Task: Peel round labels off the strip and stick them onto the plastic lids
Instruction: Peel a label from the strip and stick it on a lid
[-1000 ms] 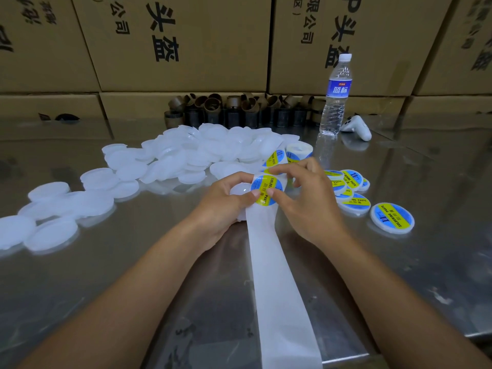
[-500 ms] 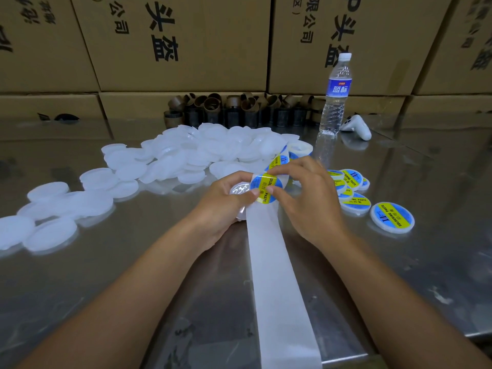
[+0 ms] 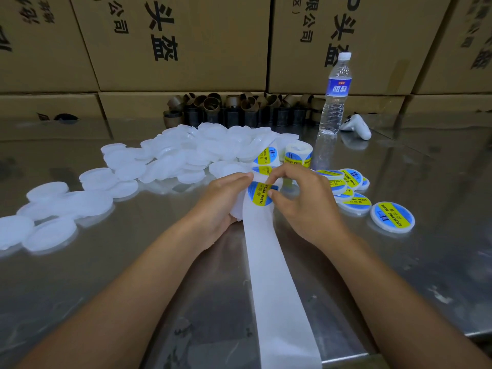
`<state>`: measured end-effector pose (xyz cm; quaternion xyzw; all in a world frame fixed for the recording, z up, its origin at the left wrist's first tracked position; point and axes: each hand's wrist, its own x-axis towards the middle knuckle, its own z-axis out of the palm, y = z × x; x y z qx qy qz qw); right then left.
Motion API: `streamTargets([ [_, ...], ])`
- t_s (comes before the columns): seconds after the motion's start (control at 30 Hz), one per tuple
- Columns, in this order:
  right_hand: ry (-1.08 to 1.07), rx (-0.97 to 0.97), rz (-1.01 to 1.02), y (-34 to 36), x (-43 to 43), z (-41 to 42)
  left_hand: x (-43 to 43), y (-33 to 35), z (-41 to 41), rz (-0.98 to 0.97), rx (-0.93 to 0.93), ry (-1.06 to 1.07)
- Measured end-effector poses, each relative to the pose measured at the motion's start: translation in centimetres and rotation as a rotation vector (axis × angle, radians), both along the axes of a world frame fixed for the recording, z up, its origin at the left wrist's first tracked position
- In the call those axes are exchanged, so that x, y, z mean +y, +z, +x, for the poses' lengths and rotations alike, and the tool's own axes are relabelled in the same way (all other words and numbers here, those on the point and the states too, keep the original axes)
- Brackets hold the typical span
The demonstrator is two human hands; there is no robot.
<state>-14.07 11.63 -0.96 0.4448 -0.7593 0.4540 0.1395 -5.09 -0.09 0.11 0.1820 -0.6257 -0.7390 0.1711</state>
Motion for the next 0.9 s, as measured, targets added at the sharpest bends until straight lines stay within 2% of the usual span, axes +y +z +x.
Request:
streamTargets([
  [0.47, 0.113, -0.292, -0.062, 0.5, -0.2, 0.2, -0.4, -0.3, -0.2, 0.028, -0.004, 0.079],
  [0.6, 0.108, -0.418, -0.176, 0.7, -0.4, -0.1, -0.4, -0.5, -0.2, -0.03, -0.031, 0.115],
  [0.9, 0.031, -0.672, -0.432, 1.9, 0.2, -0.5, -0.8, -1.0, -0.5, -0.016, -0.007, 0.15],
])
